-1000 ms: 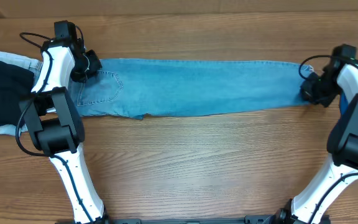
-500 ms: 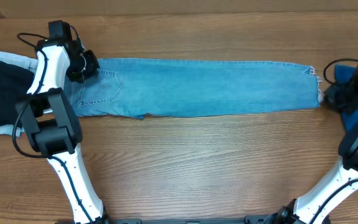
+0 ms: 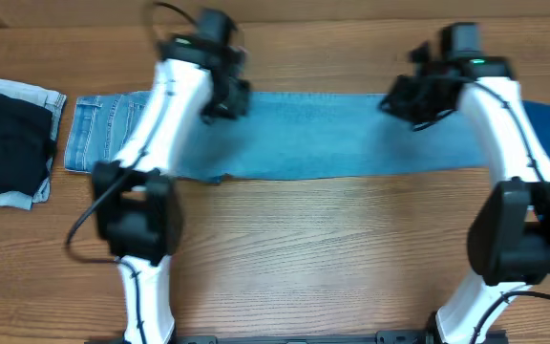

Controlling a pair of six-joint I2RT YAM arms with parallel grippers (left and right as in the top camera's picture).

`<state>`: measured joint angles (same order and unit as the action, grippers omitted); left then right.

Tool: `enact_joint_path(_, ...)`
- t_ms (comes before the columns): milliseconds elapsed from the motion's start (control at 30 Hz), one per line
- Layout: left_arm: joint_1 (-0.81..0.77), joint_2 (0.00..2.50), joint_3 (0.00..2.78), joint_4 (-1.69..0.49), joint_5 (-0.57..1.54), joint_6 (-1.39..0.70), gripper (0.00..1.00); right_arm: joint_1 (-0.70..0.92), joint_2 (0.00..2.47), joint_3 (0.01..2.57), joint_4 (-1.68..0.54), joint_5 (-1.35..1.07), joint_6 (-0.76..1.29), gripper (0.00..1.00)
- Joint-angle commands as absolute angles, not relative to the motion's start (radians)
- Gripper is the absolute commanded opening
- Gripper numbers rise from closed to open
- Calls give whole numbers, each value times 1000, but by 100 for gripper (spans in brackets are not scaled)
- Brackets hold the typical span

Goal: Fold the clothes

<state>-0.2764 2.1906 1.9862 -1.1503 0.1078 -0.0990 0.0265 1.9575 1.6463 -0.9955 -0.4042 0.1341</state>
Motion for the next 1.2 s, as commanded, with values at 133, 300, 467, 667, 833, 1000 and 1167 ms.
enact_joint_path(133, -406, 2351, 1965, -1225, 63, -18, 7, 235, 2120, 1620, -1009, -380, 119, 25)
enact_joint_path(300, -403, 2367, 1964, -1227, 35, -21, 8, 254, 2222, 1609, -1005, -314, 130, 22)
enact_joint_path(467, -360, 2368, 1964, -1269, -104, -4, 8, 191, 2273, 1603, -1031, -112, 187, 18)
enact_joint_path(667, -241, 2368, 1964, -1354, -139, 4, 9, 27, 2273, 1603, -1085, 9, 221, 18)
enact_joint_path(833, -102, 2368, 1964, -1391, -139, 4, 9, -126, 2273, 1604, -1114, -17, 235, 18)
enact_joint_path(1000, 13, 2367, 1964, -1393, -138, -22, 7, -158, 2272, 1604, -1118, -168, 165, 25)
enact_joint_path(1167, 107, 2350, 1969, -1438, -93, -22, 5, -120, 2243, 1607, -1109, -262, 121, 39)
